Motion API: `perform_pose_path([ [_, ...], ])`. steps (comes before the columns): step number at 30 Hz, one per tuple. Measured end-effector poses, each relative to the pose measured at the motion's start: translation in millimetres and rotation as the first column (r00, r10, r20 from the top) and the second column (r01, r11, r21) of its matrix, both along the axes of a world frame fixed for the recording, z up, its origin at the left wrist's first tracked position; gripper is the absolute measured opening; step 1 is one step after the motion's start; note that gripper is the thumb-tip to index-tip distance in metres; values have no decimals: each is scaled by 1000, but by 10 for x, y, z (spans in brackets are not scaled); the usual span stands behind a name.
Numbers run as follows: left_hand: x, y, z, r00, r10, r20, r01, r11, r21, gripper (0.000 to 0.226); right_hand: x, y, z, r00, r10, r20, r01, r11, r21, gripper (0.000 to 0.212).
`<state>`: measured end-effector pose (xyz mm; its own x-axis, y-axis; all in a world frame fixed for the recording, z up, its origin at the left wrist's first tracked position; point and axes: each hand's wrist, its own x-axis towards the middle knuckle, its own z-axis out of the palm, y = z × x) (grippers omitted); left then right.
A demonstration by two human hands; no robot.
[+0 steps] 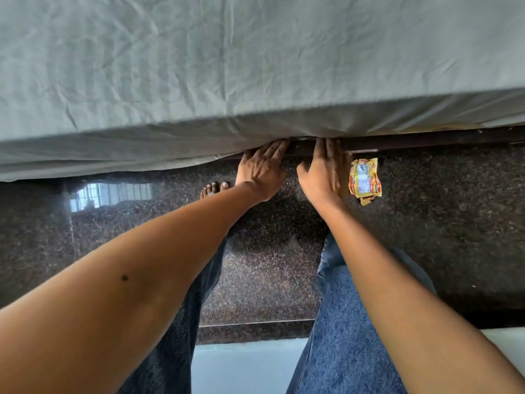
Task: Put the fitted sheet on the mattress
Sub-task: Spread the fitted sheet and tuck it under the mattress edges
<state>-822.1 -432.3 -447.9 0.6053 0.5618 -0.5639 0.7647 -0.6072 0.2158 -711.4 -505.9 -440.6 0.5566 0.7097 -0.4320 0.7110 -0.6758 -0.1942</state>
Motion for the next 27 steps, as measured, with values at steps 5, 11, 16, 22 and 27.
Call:
perform_pose_path([
  [5,207,142,64,994,71,-81,-76,995,-58,68,-298,131,-1,982,180,-50,-170,972,162,55],
  [11,2,218,46,996,-71,52,75,994,-80,59,-183,130,-94,949,315,1,-315,949,-1,69],
  [16,-751,565,169,907,-409,105,410,912,6,69,-275,130,-111,931,365,8,-355,910,-214,87],
  [22,-1225,534,144,945,-307,109,299,950,88,63,-565,380,-204,992,110,54,-90,953,-290,64],
  [27,-1287,496,177,967,-202,153,182,974,133,59,-823,863,-147,993,-99,58,115,887,-447,55],
])
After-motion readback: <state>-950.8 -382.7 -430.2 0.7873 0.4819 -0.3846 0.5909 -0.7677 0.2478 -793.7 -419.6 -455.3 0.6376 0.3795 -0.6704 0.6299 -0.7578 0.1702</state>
